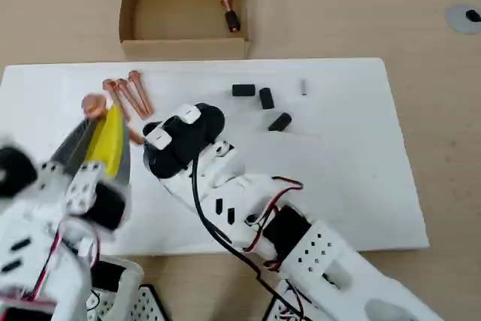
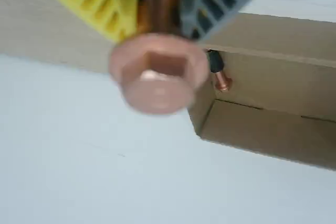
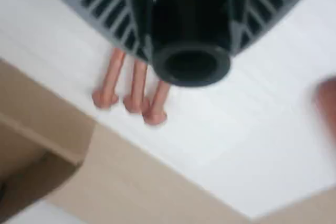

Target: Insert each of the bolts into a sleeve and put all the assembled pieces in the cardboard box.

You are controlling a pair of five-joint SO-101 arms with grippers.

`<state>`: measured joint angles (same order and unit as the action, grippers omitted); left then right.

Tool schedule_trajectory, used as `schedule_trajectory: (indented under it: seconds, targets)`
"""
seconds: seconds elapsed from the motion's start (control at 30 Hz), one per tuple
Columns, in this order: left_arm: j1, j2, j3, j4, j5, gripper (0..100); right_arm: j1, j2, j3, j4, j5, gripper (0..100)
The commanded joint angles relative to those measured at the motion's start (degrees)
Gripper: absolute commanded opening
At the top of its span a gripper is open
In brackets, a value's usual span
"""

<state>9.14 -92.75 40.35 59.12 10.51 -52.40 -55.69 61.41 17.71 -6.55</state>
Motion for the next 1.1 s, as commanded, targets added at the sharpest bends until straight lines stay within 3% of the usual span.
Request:
schedule_trajectory:
  seconds: [0.0, 0.33, 0.53, 0.8, 1.07]
  targets:
    - [1.32, -1.54, -4.4, 4.48, -2.55, 1, -1.19, -2.15, -0.31, -2.55, 0.53, 0.9]
    - [1.23, -3.12, -6.07, 6.77, -3.52, 1, -1.19, -2.24, -0.4, -2.55, 0.44, 0.9]
    - [0.79, -3.12, -5.54, 0.44, -3.34, 1, -1.19, -2.24, -0.48, -2.64, 0.26, 0.9]
    - [-6.59, -2.95, 6.95, -12.57, 1.85, 1, -1.27, -2.24, -3.91, -2.46, -4.84, 0.9]
    - [-6.33, -2.77, 11.6, -13.8, 4.13, 1, -2.07, -2.24, -3.82, -2.55, -5.01, 0.9]
